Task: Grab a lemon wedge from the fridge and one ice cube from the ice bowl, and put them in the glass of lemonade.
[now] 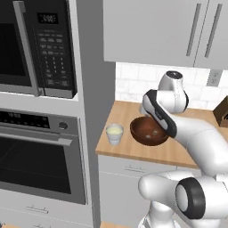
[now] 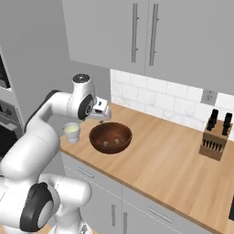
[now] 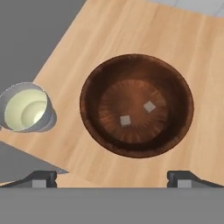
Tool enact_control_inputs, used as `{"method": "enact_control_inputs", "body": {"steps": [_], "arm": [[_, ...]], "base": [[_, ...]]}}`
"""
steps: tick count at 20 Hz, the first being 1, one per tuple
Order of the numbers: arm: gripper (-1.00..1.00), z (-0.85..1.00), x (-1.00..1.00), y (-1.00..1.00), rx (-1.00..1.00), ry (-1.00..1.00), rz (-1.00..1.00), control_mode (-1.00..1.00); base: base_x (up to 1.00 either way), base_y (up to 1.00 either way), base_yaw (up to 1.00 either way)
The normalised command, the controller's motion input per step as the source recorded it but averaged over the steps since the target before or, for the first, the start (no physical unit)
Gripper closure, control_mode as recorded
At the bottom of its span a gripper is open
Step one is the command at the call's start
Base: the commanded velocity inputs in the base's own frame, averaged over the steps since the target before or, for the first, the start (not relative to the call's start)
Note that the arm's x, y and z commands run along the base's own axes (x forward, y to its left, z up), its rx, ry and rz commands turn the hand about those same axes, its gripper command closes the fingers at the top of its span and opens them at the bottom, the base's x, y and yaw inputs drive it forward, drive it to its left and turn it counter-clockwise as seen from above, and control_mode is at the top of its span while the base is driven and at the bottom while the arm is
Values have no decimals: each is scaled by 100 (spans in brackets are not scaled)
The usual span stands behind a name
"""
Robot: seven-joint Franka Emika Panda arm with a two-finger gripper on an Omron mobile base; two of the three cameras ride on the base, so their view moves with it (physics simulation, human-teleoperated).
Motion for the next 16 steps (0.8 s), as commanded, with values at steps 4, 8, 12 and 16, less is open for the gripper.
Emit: {"method": "enact_control_inputs", "body": {"steps": [4, 8, 12, 16], "arm": [[-100, -30, 0, -37, 0, 7, -7, -100], [-100, -31, 0, -31, 0, 5, -5, -100], [-100, -32, 0, -9, 0, 6, -1, -100], [-100, -29, 0, 0, 0, 8, 0, -100]], "base": [[0, 0, 0], [0, 0, 0], [0, 0, 0], [0, 0, 0]]}}
